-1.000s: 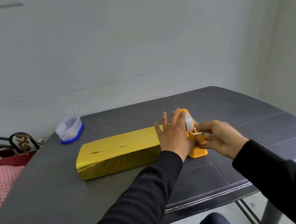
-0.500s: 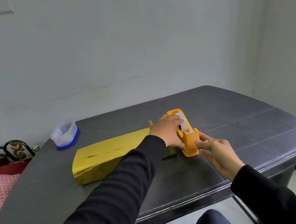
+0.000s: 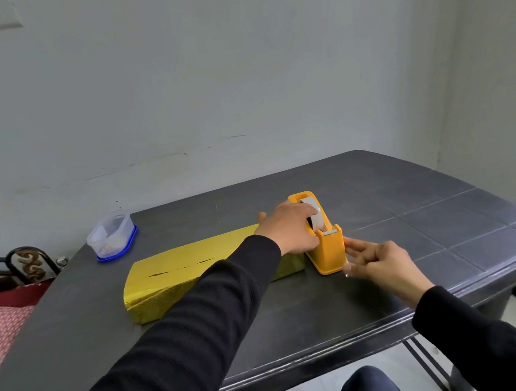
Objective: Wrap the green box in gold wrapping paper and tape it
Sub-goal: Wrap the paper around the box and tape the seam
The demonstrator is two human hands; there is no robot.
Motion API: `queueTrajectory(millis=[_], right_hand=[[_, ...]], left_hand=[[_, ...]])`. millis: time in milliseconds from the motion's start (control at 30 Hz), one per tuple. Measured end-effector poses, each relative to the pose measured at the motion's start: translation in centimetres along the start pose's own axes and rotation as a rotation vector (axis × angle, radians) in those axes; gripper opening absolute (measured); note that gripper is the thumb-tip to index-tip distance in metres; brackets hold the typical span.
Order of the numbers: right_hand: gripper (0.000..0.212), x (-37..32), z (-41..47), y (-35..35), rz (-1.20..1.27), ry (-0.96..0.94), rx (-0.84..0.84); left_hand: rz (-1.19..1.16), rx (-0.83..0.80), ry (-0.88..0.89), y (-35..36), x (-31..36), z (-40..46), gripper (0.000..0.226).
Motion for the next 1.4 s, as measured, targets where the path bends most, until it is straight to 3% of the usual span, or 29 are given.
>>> queueTrajectory(millis=[100,233,367,467,567,733,833,900,1033,1233,1400], right_hand=[[0.017,-0.3,-1.3,-0.8,0.018,-0.078,0.033],[0.014,-2.8,-2.7,-1.5,0.0,-0.237,0.06],[0.013,-6.1,-3.3,-1.0,-0.021,-0.351,-0.018],[0.013,-8.3,-3.6,0.3,-0.047,-0.416,-0.078],[0.014,-10.0,-3.7,2.0,-0.083,-0.446,-0.139],[0.016,-11.4,-2.7,4.8,-0.16,-0.429,-0.266],[0.022,-12.4,-1.8,7.1,-0.15,-0.33,-0.391],[0.015,-13.3,-1.1,8.8,-0.178,-0.247,-0.492],[0.012,-15.7,0.3,11.8,-0.237,-0.135,-0.649],[0.015,-18.2,2.9,15.5,-0.367,-0.035,-0.678],[0.035,-18.0,4.4,17.1,-0.38,0.047,-0.649]], left_hand=[[-0.101,0.103,0.022,-0.7,-0.2,-0.9,0.059],[-0.435,0.192,0.052,-1.8,-0.7,-3.1,0.047],[-0.756,-0.004,-0.081,-2.7,-1.7,-5.2,0.05],[-1.073,-0.225,-0.208,-2.7,-3.1,-6.6,0.034],[-1.267,-0.214,-0.252,-3.0,-4.8,-7.8,0.034],[-1.2,0.078,-0.277,-4.5,-8.1,-9.4,0.039],[-1.149,0.165,-0.301,-5.4,-9.9,-10.5,0.029],[-1.117,0.235,-0.339,-6.0,-11.1,-11.2,0.022],[-1.047,0.465,-0.438,-7.0,-13.5,-12.1,0.011],[-0.765,0.742,-0.488,-6.0,-15.5,-12.3,0.003],[-0.664,0.757,-0.574,-4.0,-16.6,-12.1,0.005]])
Point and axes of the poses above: each hand's wrist, its own z-axis towards the middle knuckle, its own y-axis out of the palm, x = y × z, the point moved 3 cm from there along z, towards the middle knuckle, and after that the axes turned 10 degrees about x, right-handed, at the moved point
